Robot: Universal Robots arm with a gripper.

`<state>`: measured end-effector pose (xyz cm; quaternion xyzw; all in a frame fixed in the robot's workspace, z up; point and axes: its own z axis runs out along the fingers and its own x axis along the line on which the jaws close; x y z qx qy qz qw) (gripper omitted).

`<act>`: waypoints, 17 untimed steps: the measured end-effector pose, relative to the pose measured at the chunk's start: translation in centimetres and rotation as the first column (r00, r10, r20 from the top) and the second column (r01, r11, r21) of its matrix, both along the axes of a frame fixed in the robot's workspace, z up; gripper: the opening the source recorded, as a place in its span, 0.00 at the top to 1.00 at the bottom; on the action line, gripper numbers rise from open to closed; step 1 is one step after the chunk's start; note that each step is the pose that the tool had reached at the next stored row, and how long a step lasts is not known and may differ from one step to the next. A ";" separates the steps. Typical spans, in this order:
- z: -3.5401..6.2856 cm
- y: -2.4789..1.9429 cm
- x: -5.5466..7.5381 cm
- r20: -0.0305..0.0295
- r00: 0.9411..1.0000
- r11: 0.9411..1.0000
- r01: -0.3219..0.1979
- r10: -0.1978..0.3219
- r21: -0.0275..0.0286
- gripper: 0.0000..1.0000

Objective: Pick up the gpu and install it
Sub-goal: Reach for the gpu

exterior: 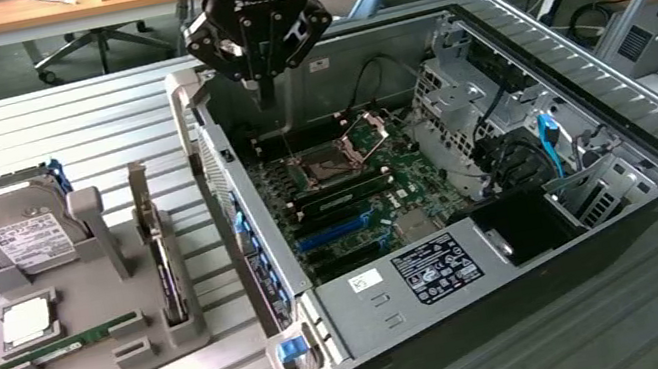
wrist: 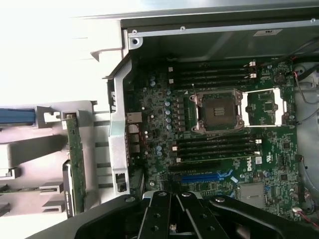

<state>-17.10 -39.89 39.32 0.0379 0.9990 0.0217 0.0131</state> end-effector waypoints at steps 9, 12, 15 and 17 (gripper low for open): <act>0.00 0.00 -2.1 0.000 1.000 1.000 0.000 0.000 0.000 0.89; 0.00 0.00 -2.8 0.000 1.000 1.000 0.000 0.000 0.000 0.89; 0.01 0.00 -3.5 0.000 1.000 1.000 0.000 0.000 0.000 0.89; 0.00 0.00 -4.1 0.000 1.000 1.000 0.000 0.000 0.000 0.89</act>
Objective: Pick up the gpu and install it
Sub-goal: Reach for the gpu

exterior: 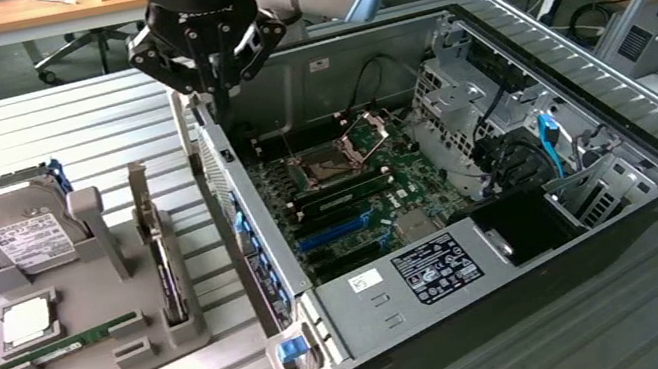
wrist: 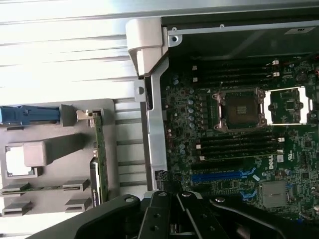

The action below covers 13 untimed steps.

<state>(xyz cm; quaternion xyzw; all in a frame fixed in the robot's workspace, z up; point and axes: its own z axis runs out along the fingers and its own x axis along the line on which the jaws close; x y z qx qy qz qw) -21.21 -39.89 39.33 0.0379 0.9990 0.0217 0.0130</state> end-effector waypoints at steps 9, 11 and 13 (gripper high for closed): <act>0.00 0.00 -2.9 0.000 1.000 1.000 0.000 0.000 0.000 0.89; -0.01 0.00 -3.6 0.000 1.000 1.000 0.000 0.000 0.000 0.89; 0.00 0.00 -4.2 0.000 1.000 1.000 0.000 0.000 0.000 0.89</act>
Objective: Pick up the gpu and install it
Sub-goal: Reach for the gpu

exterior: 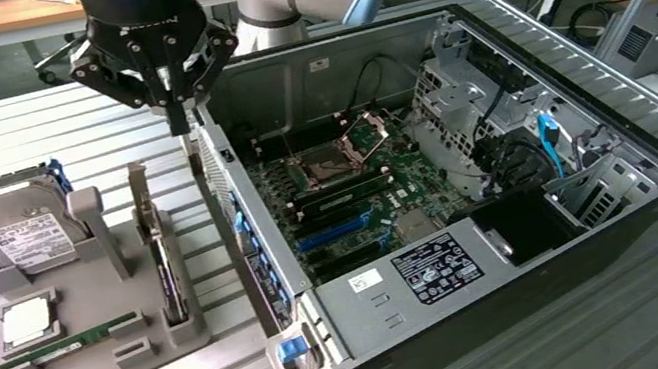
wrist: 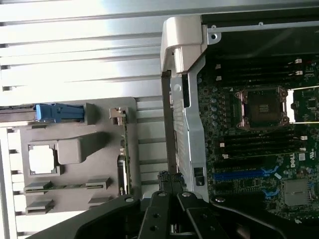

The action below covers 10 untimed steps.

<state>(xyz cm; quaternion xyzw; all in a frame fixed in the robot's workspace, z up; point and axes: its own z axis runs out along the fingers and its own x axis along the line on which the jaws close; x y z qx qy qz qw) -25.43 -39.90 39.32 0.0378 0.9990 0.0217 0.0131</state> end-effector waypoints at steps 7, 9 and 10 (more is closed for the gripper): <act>0.00 0.00 -2.2 0.000 1.000 1.000 0.000 0.000 0.000 0.89; 0.00 0.00 -2.7 0.000 1.000 1.000 0.000 0.000 0.000 0.89; 0.00 0.00 -3.0 0.000 1.000 1.000 0.000 0.000 0.000 0.89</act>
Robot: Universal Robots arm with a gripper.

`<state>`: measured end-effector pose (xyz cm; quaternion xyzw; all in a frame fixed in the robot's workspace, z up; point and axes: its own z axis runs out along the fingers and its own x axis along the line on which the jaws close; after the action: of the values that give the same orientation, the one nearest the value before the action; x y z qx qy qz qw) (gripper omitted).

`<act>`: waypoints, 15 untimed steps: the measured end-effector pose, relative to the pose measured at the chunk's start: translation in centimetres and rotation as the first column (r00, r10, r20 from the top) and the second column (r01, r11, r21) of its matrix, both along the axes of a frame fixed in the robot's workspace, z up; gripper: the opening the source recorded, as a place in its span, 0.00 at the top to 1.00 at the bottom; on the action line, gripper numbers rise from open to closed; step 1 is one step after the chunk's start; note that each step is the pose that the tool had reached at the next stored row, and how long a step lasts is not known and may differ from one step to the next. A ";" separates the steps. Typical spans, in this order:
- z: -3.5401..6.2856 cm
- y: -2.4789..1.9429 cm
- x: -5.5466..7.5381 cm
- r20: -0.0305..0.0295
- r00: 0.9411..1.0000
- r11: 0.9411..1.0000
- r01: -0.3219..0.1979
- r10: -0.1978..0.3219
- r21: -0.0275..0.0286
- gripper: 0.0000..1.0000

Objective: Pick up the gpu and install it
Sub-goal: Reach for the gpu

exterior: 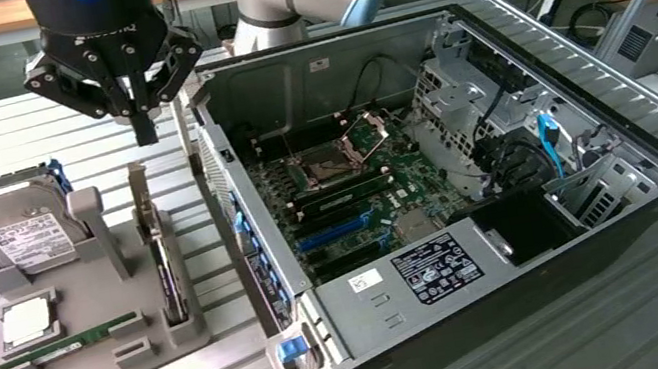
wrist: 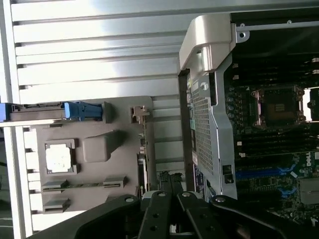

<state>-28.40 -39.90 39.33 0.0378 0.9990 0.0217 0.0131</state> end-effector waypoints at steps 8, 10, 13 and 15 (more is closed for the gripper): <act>-0.01 0.00 -0.8 0.000 1.000 1.000 0.000 0.000 0.000 0.89; 0.00 0.00 -0.8 0.000 1.000 1.000 0.000 0.000 0.000 0.89; -0.01 0.00 -0.9 0.000 1.000 1.000 0.000 0.000 0.000 0.89; 0.00 0.00 -1.0 0.000 1.000 1.000 0.000 0.000 0.000 0.89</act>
<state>-29.35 -39.89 39.32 0.0379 0.9990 0.0217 0.0131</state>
